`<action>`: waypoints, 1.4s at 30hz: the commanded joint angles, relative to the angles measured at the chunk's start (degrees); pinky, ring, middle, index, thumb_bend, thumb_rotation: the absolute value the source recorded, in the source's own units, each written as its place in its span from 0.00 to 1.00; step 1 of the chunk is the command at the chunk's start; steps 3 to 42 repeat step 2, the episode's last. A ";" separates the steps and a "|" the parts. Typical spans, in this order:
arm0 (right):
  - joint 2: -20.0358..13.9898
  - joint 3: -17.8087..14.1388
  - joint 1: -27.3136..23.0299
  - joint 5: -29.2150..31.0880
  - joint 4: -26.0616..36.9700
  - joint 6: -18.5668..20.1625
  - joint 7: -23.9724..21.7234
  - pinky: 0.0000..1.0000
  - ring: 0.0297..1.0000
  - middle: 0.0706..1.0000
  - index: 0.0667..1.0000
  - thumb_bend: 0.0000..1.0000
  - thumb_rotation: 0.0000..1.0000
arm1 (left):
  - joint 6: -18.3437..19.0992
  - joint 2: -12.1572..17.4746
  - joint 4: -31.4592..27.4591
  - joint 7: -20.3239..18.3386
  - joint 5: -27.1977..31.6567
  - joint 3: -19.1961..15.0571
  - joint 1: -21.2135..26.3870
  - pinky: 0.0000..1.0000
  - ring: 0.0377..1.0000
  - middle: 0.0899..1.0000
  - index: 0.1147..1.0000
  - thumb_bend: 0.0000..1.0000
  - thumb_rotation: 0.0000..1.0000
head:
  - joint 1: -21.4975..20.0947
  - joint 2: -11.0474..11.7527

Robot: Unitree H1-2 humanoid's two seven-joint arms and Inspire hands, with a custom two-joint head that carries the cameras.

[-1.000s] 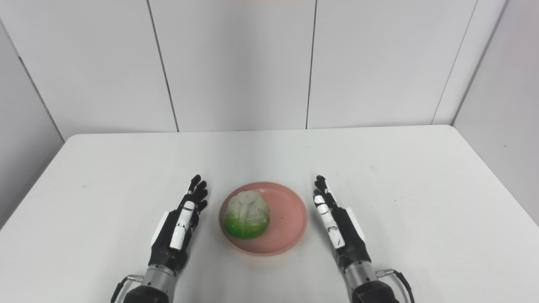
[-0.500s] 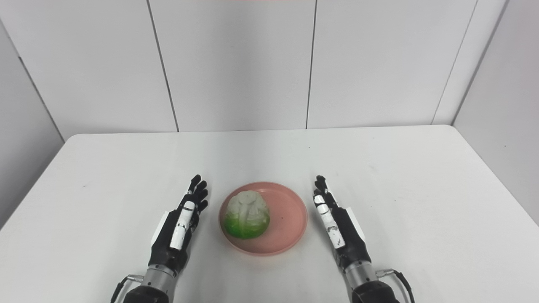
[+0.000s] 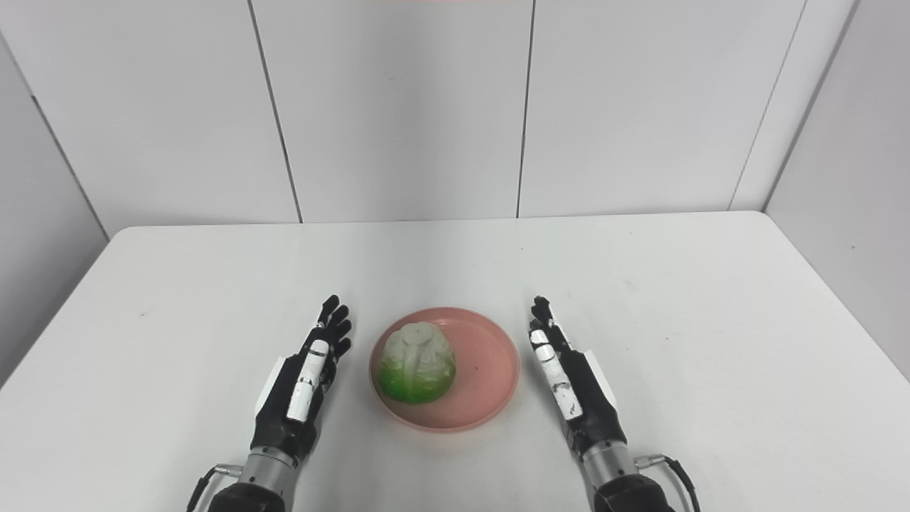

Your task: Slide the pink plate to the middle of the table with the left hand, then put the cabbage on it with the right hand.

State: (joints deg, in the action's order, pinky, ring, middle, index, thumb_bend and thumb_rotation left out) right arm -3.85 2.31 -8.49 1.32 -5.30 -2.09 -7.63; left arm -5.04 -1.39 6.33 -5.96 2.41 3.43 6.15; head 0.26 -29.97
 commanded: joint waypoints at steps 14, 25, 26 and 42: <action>0.96 0.17 1.44 0.29 -1.20 1.01 0.51 1.00 1.00 1.00 1.00 0.24 1.00 | 0.06 0.63 2.95 0.03 0.17 -0.31 -2.97 0.99 1.00 1.00 0.99 0.35 1.00 | 0.07 -0.10; 0.96 0.17 1.44 0.29 -1.20 1.01 0.51 1.00 1.00 1.00 1.00 0.24 1.00 | 0.06 0.63 2.95 0.03 0.17 -0.31 -2.97 0.99 1.00 1.00 0.99 0.35 1.00 | 0.07 -0.10; 0.96 0.17 1.44 0.29 -1.20 1.01 0.51 1.00 1.00 1.00 1.00 0.24 1.00 | 0.06 0.63 2.95 0.03 0.17 -0.31 -2.97 0.99 1.00 1.00 0.99 0.35 1.00 | 0.07 -0.10; 0.96 0.17 1.44 0.29 -1.20 1.01 0.51 1.00 1.00 1.00 1.00 0.24 1.00 | 0.06 0.63 2.95 0.03 0.17 -0.31 -2.97 0.99 1.00 1.00 0.99 0.35 1.00 | 0.07 -0.10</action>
